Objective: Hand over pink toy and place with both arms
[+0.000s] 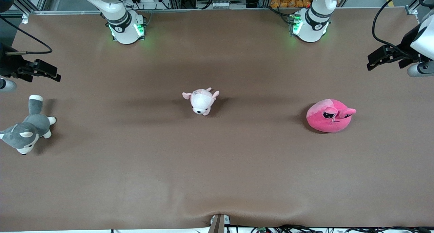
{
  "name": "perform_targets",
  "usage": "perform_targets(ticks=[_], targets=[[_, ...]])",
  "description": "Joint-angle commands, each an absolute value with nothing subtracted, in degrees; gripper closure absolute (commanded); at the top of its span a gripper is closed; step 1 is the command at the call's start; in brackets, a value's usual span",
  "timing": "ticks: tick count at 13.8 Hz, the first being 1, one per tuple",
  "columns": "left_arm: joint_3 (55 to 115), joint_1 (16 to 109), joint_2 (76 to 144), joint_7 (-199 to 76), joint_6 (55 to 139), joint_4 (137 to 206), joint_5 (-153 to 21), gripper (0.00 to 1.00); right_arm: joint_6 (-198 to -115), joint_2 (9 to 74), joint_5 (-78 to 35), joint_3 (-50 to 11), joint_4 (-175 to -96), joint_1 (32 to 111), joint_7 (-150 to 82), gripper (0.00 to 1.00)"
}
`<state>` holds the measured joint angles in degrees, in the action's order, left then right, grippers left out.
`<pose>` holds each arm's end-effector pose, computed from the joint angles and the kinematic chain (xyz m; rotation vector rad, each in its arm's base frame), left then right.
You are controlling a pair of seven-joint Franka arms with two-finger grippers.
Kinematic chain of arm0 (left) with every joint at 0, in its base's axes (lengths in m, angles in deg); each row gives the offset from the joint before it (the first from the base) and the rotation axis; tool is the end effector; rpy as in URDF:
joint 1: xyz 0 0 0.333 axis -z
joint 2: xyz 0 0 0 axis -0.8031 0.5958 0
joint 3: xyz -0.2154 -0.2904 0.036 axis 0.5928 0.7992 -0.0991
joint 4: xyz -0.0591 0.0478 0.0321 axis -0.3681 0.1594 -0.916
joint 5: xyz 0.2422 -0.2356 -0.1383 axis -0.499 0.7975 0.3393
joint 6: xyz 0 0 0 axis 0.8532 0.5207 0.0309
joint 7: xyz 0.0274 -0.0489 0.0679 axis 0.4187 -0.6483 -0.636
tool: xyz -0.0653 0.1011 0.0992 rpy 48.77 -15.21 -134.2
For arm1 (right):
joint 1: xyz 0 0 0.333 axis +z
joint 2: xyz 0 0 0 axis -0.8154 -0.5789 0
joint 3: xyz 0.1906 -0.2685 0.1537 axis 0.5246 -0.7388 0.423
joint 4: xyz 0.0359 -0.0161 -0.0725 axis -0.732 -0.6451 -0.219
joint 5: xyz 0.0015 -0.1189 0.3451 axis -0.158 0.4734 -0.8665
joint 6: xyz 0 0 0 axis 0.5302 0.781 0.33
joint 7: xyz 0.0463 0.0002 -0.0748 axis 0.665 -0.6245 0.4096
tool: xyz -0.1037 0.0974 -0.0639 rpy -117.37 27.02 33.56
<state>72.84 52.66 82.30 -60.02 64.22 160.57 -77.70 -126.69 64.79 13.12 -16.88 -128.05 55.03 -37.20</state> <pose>0.4992 -0.0375 0.6435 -3.0840 -0.0804 0.0610 0.5134 -0.0159 0.6071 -3.0954 0.0191 0.1468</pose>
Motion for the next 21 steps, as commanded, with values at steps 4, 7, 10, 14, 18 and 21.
perform_targets(ticks=[4, 7, 10, 14, 18, 21], targets=[[73.25, 51.85, 82.03, -61.33, 64.0, 160.05, -76.99, 0.0, -126.35, 64.8, 12.3, -17.15, -127.65, 55.24, -37.87, 0.0], [73.25, 51.94, 82.81, -60.8, 64.0, 159.0, -77.43, 0.0, -126.43, 64.8, 12.3, -17.15, -127.65, 55.24, -37.87, 0.0], [73.16, 51.76, 83.87, -60.71, 64.0, 157.5, -77.43, 0.0, -126.35, 64.8, 12.3, -17.15, -127.65, 55.15, -37.87, 0.0], [73.16, 51.5, 83.96, -60.1, 64.08, 157.67, -76.91, 0.0, -126.43, 64.8, 12.38, -17.15, -127.74, 55.24, -37.87, 0.0], [73.25, 50.27, 84.05, -60.1, 64.09, 157.67, -76.64, 0.0, -126.52, 64.71, 12.38, -17.15, -127.74, 55.15, -37.87, 0.0], [73.16, 50.27, 84.05, -60.1, 64.09, 157.76, -76.64, 0.0, -126.61, 64.63, 12.56, -17.15, -127.65, 54.98, -37.87, 0.0]])
